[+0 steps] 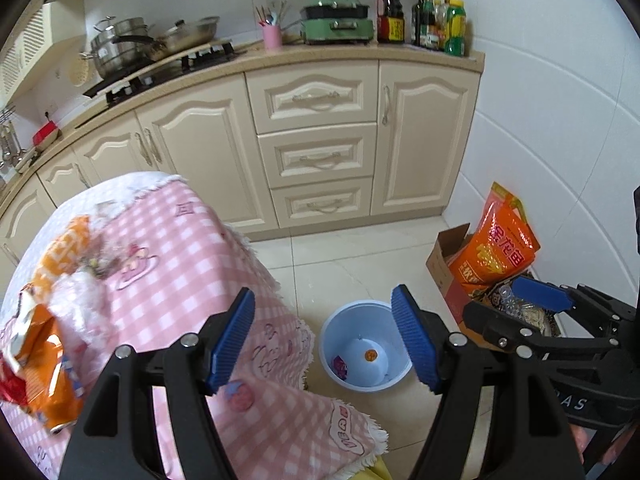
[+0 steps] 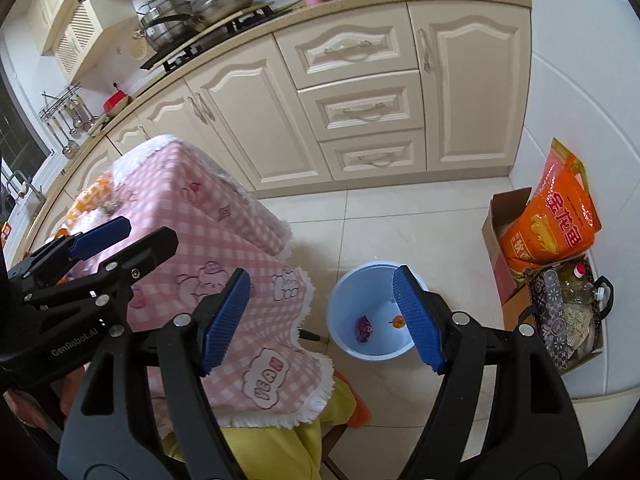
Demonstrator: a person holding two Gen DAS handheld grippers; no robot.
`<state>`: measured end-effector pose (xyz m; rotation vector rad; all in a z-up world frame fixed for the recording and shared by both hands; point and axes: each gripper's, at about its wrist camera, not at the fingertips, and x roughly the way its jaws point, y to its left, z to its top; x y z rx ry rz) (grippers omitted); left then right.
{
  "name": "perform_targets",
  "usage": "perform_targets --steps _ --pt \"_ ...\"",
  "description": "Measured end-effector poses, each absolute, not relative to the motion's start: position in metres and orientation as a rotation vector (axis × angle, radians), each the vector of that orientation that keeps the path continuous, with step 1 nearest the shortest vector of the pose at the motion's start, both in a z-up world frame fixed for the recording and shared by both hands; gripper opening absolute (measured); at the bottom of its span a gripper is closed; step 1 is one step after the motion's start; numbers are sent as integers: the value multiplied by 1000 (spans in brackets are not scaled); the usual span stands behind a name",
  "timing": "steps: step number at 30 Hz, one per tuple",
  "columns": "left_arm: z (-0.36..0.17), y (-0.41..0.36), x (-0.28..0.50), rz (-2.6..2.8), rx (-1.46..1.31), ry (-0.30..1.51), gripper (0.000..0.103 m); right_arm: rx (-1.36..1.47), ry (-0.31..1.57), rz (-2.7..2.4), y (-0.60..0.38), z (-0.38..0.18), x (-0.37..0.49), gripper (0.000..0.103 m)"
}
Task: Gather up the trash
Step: 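Move both open grippers back toward the table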
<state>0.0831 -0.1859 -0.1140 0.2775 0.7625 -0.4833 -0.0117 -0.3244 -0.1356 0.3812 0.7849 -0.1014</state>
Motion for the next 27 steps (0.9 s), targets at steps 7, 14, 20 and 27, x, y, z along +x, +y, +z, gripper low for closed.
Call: perform_targets --steps 7,14,20,27 --pt "-84 -128 64 -413 217 677 70 328 730 -40 -278 -110 -16 73" --pt "-62 -54 52 -297 155 613 74 288 695 64 -220 -91 -11 73" --pt "-55 11 48 -195 96 589 75 260 702 181 -165 -84 7 73" --pt "-52 79 45 -71 45 551 83 201 754 296 -104 -85 33 73"
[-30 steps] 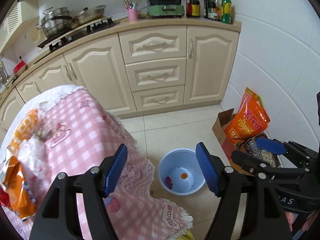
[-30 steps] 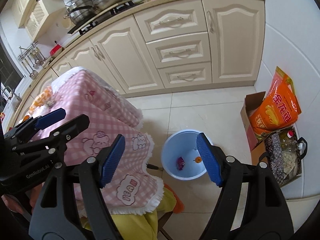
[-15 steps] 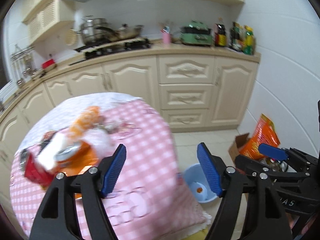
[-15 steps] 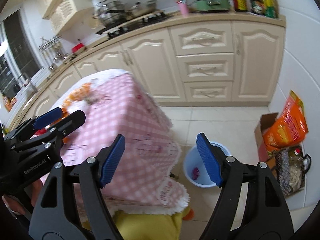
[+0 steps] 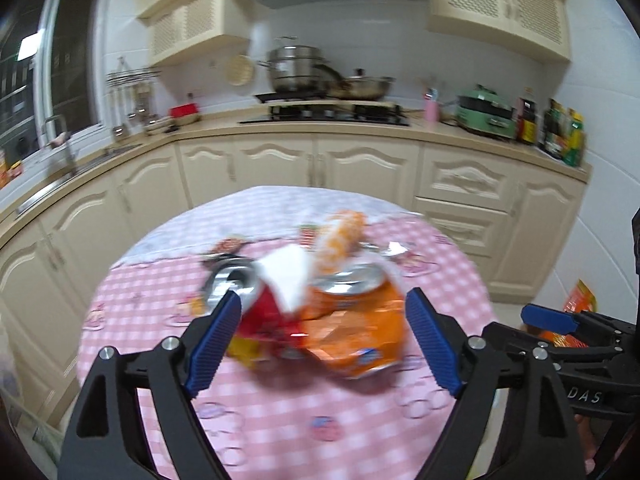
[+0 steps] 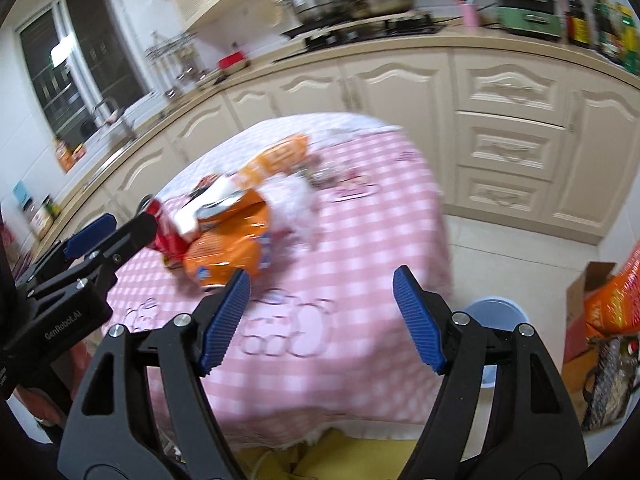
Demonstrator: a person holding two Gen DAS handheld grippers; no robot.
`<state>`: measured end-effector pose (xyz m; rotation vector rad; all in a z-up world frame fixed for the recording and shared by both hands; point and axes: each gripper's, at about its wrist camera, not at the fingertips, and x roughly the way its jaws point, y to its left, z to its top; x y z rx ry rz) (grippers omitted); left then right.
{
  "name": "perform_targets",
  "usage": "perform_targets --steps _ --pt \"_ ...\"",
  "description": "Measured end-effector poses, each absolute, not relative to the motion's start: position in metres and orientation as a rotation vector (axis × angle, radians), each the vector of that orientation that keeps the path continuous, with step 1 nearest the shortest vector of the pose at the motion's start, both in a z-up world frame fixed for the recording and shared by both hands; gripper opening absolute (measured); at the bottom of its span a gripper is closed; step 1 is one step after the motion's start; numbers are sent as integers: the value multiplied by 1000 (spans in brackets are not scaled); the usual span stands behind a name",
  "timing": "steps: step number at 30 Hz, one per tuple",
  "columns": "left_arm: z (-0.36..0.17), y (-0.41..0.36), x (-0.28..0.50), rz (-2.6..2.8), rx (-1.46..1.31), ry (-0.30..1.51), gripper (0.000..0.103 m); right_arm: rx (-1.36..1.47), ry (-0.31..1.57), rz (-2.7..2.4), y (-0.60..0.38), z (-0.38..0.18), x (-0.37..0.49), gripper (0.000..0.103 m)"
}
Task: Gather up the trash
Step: 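Move both open grippers back toward the table, then grasp the orange Fanta can with the right gripper while the left gripper grasps the red cola can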
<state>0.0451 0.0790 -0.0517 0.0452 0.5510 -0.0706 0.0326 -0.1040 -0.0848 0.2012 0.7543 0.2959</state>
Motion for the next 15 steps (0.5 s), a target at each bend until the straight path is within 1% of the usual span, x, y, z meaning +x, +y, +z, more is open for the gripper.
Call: perform_targets --steps 8,12,14,15 --pt "-62 146 51 -24 -15 559 83 215 806 453 -64 -94 59 73" --pt "-70 164 57 -14 -49 577 83 235 819 496 -54 -99 76 62" --pt "-77 171 62 -10 -65 598 83 246 839 488 -51 -104 87 60" --pt "-80 173 64 -7 -70 608 83 243 846 477 -50 -106 92 57"
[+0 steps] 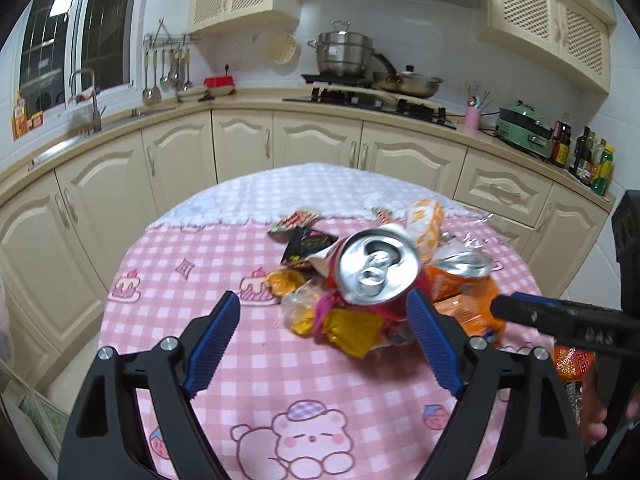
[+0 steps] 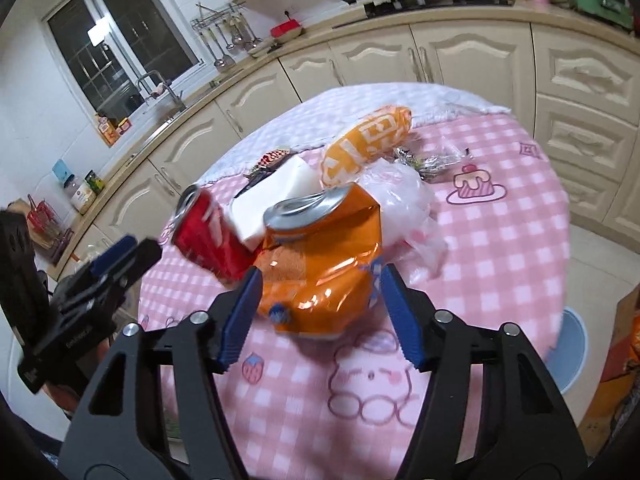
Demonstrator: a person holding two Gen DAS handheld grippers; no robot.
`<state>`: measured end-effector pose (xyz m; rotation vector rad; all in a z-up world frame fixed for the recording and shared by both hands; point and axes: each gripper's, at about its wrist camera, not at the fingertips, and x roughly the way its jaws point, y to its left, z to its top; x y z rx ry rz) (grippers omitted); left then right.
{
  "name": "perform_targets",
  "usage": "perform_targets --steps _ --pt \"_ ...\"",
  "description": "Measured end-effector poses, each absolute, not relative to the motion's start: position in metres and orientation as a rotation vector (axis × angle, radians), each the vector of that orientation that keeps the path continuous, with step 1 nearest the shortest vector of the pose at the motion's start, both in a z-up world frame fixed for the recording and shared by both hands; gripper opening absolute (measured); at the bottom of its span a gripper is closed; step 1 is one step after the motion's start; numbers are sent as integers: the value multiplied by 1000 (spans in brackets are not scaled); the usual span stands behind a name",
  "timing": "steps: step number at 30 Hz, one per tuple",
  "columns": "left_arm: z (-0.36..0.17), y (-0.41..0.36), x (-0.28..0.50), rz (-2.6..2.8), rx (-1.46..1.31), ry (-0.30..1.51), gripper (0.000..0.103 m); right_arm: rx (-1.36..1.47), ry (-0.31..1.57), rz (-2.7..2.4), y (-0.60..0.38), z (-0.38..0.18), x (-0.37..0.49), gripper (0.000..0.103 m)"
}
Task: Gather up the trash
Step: 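Grasp the orange Fanta can with the right gripper while the left gripper grasps the red cola can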
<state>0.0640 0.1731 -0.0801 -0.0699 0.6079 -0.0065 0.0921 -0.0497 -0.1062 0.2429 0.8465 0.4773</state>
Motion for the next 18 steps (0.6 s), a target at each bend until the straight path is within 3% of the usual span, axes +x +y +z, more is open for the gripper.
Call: perform_targets --steps 6,10,13,18 --pt "-90 177 70 -29 -83 629 84 274 899 502 -50 -120 112 55" --pt "-93 177 72 -58 -90 635 86 316 912 580 -49 -119 116 34" --pt "-94 176 72 -78 -104 641 87 344 912 645 -47 -118 116 27" --pt "-95 174 75 -73 -115 642 87 349 910 710 -36 -115 117 26"
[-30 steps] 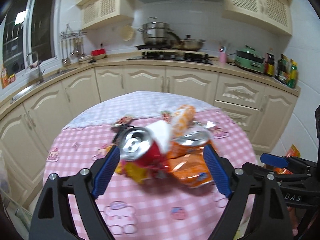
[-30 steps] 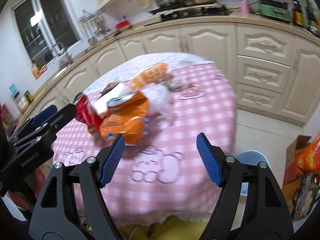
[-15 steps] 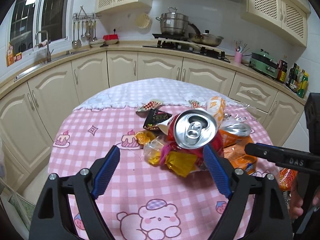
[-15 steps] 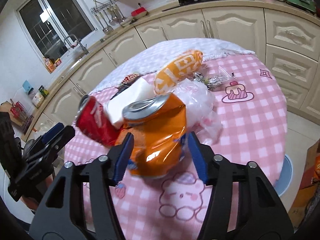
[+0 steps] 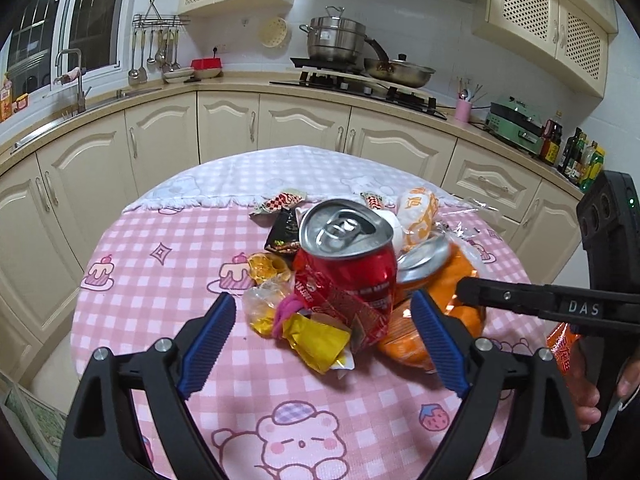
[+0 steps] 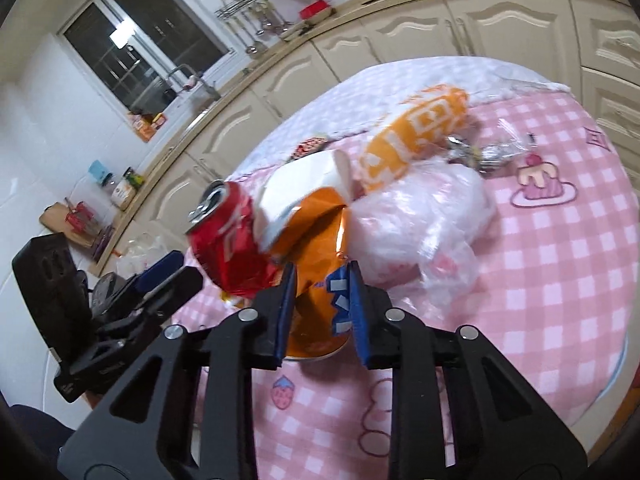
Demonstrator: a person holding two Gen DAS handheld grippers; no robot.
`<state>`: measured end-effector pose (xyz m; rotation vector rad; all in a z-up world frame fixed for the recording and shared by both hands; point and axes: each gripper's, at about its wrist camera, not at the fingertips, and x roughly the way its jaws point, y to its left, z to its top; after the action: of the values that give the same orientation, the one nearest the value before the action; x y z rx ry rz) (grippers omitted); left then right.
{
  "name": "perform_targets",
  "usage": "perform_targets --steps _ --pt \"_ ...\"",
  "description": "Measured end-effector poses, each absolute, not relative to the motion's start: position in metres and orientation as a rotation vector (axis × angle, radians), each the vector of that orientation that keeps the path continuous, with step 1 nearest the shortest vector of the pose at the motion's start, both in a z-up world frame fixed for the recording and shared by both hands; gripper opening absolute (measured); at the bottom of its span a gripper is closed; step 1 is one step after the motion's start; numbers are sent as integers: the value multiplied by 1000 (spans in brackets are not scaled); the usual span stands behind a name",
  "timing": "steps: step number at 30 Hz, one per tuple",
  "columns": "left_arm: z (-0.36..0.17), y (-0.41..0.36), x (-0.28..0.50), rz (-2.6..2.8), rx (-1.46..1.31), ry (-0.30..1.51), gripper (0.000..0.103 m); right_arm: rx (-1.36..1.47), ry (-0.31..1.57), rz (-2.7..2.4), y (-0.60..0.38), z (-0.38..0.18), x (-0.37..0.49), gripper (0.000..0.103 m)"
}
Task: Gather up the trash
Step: 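Grasp the orange Fanta can with the right gripper while the left gripper grasps the red cola can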
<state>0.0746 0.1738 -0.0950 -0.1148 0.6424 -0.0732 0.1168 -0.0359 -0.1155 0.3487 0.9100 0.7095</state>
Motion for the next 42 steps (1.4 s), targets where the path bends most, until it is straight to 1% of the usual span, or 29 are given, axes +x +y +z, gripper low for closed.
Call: perform_targets --steps 2,3,5,8,10,12,16,18,19,20,21,22,24,25,27,29,42 --pt "-94 174 76 -72 -125 640 87 359 931 727 -30 -119 124 28" --pt "-93 174 76 -70 -127 640 87 361 944 727 -27 -120 126 31" --pt "-92 174 77 -56 -127 637 87 361 961 735 -22 -123 129 32" --pt "-90 174 80 -52 -132 637 87 382 970 762 -20 -124 129 26" --pt "-87 171 79 -49 -131 631 87 414 944 784 -23 -118 125 19" --pt "-83 166 78 -59 -130 608 87 420 914 776 -27 -111 120 15" --pt "-79 157 78 -82 -142 586 86 433 818 765 -43 -85 106 15" --pt "-82 152 81 -90 -140 596 72 409 770 728 -50 -72 100 15" --pt "-84 149 85 -81 -140 609 69 394 746 704 -55 -67 97 15" --pt "-87 148 88 -68 -146 623 62 378 723 678 -59 -62 94 15" --pt "-89 147 91 -60 -153 634 54 364 699 649 -64 -57 91 15" --pt "-93 147 96 -43 -166 654 50 362 686 631 -69 -55 89 15" --pt "-97 149 101 -22 -186 676 34 370 677 613 -79 -55 89 15" --pt "-99 149 104 -19 -207 685 30 369 676 598 -83 -56 89 15" --pt "-101 151 105 -30 -225 685 26 361 680 573 -92 -59 89 15" --pt "-103 148 108 -34 -224 689 25 376 686 563 -99 -63 89 15" --pt "-83 135 96 -45 -169 611 24 398 690 554 -112 -70 87 15"
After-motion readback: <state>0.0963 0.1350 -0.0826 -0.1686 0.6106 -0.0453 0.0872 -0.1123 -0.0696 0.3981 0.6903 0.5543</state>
